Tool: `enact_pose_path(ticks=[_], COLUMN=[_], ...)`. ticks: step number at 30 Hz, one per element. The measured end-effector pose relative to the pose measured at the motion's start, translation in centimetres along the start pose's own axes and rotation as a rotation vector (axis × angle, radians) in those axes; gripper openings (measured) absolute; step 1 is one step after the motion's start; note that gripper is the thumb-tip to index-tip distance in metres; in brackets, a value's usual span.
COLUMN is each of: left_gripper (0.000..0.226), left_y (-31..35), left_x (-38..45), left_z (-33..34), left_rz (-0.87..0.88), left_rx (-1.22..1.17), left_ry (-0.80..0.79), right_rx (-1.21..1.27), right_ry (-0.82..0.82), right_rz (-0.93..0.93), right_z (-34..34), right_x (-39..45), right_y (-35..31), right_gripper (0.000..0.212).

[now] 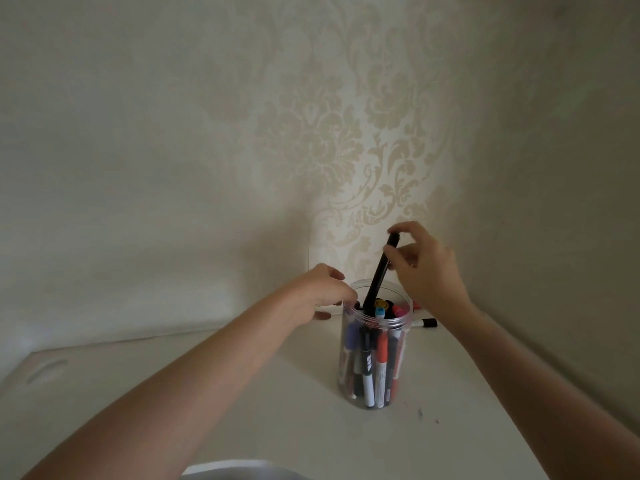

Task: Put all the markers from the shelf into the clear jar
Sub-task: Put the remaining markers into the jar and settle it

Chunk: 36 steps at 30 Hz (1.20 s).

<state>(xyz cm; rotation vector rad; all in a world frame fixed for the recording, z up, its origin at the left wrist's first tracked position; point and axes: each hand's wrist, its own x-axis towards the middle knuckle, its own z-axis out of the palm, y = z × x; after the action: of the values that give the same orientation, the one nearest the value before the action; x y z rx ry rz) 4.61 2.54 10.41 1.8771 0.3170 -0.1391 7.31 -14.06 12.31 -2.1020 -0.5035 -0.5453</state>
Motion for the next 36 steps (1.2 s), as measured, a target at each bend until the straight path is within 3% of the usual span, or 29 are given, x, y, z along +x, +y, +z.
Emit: enact_pose_path(ticks=[3, 6, 9, 11, 14, 21, 24, 26, 28, 31, 36], left_gripper=[0.025, 0.025, 0.016, 0.023, 0.028, 0.040, 0.039, 0.024, 0.013, 0.013, 0.018], left_y=[0.1, -0.2, -0.7, -1.0, -1.1, -1.3, -1.3, -1.4, -1.1, 0.7, 5.5], left_x=[0.3, 0.6, 0.5, 0.3, -0.2, -0.9, -1.2, -1.5, -1.9, -2.2, -1.2], left_z=[1.3, 1.5, 0.0, -1.0, -1.3, -0.5, -0.6, -0.7, -0.6, -0.7, 0.3], left_rz=[-0.128, -0.107, -0.058, -0.034, -0.002, 0.122, 0.306, 0.558, 0.694, 0.598, 0.524], left_rx=[0.004, 0.003, -0.087, -0.117, -0.056, 0.042, 0.153, 0.379, 0.559, 0.670, 0.974], left_ry=[-0.037, -0.061, -0.194, -0.222, -0.232, -0.138, -0.058, 0.023, -0.017, -0.105, -0.381], right_rx=[0.081, 0.101, 0.217, 0.283, 0.252, 0.003, -0.079, -0.079, -0.056, -0.025, 0.035], right_ry=[0.078, -0.037, -0.084, -0.128, -0.197, -0.156, -0.132, -0.132, -0.126, -0.091, -0.047], right_rz=[-0.024, -0.005, 0.031, 0.041, 0.024, -0.096, -0.154, -0.170, -0.182, -0.143, -0.046], right_z=[-1.6, -2.2, -2.3, -2.3, -1.6, -3.2, -4.1, -4.5, -4.8, -4.4, -3.9], right_x=[0.5, 0.2, -0.6, -0.8, -0.6, -0.6, -1.3, -1.6, -1.7, -1.5, -1.0], right_y=[-1.1, -1.3, -0.9, -0.8, -1.1, -0.8, 0.1, 0.4, 0.3, 0.1, 0.5], right_gripper=[0.021, 0.020, 0.020, 0.021, 0.021, 0.010, 0.011, 0.013, 0.022, 0.032, 0.024])
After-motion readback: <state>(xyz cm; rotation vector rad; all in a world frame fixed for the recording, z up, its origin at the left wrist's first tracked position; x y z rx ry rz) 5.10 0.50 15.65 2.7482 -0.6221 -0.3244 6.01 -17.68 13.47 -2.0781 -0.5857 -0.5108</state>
